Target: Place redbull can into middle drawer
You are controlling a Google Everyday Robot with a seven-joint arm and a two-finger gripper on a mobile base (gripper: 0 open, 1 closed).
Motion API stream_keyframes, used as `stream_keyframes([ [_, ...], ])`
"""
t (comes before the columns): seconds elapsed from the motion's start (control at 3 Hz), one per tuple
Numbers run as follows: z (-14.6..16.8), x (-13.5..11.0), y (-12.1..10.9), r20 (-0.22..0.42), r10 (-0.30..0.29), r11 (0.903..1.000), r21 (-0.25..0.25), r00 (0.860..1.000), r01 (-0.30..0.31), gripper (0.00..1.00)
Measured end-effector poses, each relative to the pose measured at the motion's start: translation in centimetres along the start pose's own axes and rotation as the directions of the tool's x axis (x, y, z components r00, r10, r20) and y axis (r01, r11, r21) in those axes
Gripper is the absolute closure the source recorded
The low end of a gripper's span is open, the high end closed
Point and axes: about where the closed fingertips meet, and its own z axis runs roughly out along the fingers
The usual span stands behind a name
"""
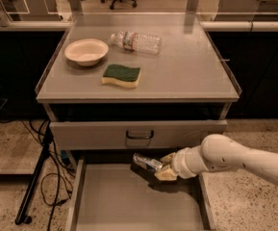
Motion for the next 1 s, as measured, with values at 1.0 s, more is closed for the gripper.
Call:
stream_keyframes([
  [1.0, 6.4, 7.2, 3.5, -0.070, -0.029, 0.9992, 0.025, 0.997, 0.031, 1.00],
])
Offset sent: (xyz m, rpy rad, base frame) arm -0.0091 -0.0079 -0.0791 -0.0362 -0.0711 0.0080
